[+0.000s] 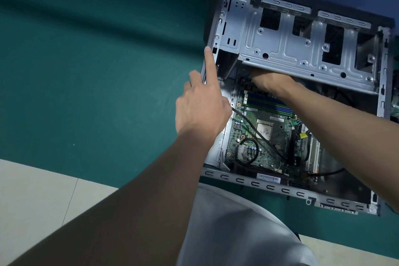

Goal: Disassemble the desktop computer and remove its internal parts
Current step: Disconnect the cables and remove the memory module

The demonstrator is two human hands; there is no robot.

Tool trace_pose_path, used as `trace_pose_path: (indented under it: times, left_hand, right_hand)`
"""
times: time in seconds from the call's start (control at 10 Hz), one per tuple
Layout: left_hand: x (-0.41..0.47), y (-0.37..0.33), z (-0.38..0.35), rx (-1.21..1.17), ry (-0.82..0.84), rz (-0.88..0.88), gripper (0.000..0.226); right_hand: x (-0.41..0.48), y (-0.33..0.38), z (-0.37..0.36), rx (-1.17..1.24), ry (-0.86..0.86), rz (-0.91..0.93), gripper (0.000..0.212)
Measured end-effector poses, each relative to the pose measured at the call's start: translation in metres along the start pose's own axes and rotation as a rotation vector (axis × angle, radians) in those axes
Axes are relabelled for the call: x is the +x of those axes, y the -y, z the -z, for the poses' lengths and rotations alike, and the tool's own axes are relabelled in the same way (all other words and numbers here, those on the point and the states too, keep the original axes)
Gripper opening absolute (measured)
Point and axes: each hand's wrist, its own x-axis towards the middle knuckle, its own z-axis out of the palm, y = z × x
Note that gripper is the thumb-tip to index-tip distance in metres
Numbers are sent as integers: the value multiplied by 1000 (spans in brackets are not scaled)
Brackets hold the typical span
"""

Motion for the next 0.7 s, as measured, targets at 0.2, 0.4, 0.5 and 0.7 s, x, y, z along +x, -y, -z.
trace_pose_path:
  times: [0.2,0.4,0.5,0.7]
  left_hand:
    - [0,0,1,3,-5,1,95]
    - [0,0,1,-8,-1,5,95]
    - [-1,0,1,-7,1,0,95]
    - [-1,-1,2,-8,2,-2,95]
  right_hand:
    - [4,-11,-3,-29,-38,53,42]
    - [9,-12,-4,19,-65,31,41]
    - [4,-14,-3,35,-44,-4,42]
    - [1,-5,0,125,-73,72,42]
